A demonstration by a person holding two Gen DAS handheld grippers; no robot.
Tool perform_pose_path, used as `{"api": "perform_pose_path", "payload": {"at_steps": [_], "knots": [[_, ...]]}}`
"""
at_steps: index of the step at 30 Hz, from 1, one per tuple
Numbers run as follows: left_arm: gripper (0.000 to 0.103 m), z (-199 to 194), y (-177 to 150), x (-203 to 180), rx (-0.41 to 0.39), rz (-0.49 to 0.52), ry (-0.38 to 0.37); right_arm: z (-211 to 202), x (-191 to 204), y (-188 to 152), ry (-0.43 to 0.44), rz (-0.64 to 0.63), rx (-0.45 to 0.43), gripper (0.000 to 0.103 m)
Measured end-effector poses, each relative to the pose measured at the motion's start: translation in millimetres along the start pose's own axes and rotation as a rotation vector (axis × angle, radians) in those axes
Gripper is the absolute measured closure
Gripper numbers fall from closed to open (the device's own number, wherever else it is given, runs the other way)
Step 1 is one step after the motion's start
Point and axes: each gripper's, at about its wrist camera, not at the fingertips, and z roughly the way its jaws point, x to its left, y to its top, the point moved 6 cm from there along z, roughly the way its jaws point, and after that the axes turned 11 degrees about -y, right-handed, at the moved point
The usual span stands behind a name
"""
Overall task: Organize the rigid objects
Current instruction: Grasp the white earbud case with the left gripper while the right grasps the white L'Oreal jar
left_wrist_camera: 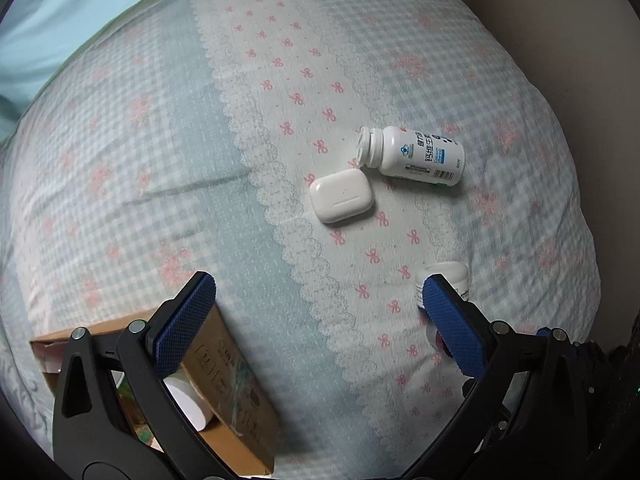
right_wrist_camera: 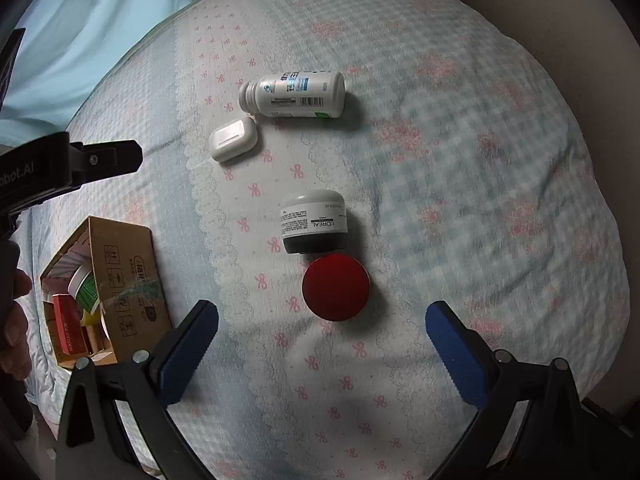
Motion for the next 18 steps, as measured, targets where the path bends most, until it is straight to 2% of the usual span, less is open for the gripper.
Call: {"api": "perform_pose_path", "payload": {"at_steps": [6,10,14,17,18], "knots": [[0.0,49.7,26.1,5.7,0.018,-0.036,-0.006,28.9,5.1,24.6,-0.005,-0.007,-0.026,0.0],[0.001,75.2,39.0,5.3,0.037,-0.025,0.002,47.7,16.3,37.3,-0.001,-0.035,-0.03,0.0],[0.003,96.4,48.1,7.0,0.051,-0.019,0.024,66.5,21.1,46.0,-0.01,-0.037,-0.016,0.005],[0.007,111.9,51.7,10.1,0.067,-0.026,0.039,77.7,21.3,52.0,-0.021,-0.034,-0.005,0.017],[0.011,116.1,51.8,11.5,0.074,-0.033,0.044,81.4,21.4,53.0,-0.017,-0.027,0.003,0.018]]}}
